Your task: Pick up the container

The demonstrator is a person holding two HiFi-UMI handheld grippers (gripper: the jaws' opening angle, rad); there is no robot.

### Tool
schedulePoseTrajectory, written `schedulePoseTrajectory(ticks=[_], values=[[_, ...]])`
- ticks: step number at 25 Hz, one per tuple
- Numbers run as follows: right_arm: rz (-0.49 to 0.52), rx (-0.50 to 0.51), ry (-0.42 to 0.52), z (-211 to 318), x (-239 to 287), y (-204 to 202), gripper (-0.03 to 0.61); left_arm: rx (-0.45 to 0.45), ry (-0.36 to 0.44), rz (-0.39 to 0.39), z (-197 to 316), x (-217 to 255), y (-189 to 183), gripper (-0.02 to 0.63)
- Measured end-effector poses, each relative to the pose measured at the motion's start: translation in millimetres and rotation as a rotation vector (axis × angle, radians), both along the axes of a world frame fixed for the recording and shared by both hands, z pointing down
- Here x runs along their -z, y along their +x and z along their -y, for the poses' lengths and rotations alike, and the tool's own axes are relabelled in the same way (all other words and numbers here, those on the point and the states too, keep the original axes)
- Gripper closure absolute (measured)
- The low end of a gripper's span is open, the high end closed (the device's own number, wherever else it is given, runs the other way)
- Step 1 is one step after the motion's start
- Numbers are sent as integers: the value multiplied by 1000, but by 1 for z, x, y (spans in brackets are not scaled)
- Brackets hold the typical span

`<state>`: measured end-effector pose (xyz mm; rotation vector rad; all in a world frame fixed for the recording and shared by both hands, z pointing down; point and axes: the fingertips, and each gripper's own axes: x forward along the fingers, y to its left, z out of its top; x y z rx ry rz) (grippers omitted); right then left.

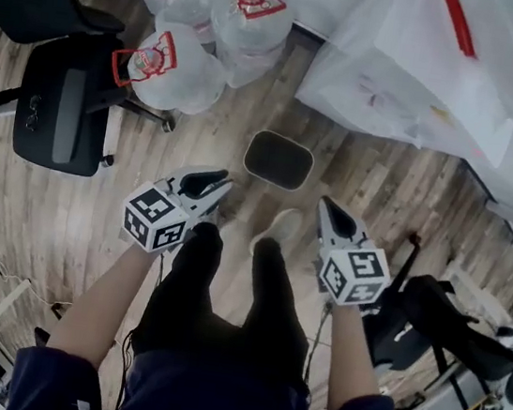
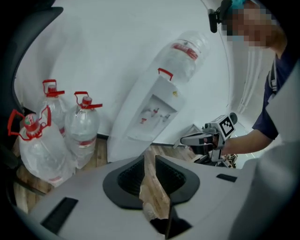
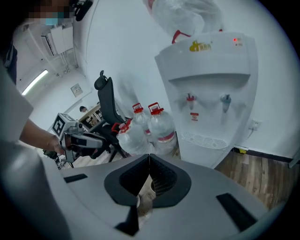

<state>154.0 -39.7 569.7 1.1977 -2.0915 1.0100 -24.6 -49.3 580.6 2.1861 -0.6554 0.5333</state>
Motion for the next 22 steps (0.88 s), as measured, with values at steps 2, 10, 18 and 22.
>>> schedulePoseTrajectory(ticks=[2,10,18,22], values=[[-28,34,-27,6,-37,6,561,9,-30,32,-1,-40,3,507],[-101,84,-162,5,-217,27,474,36,-163,125,-12,-223,3,444],[-169,95,-277,-9,-353,46,430,85,-288,170,-41,-359,15,397],[-188,80,-347,-21,-410,56,396,92,-306,199,-44,-406,20,382]])
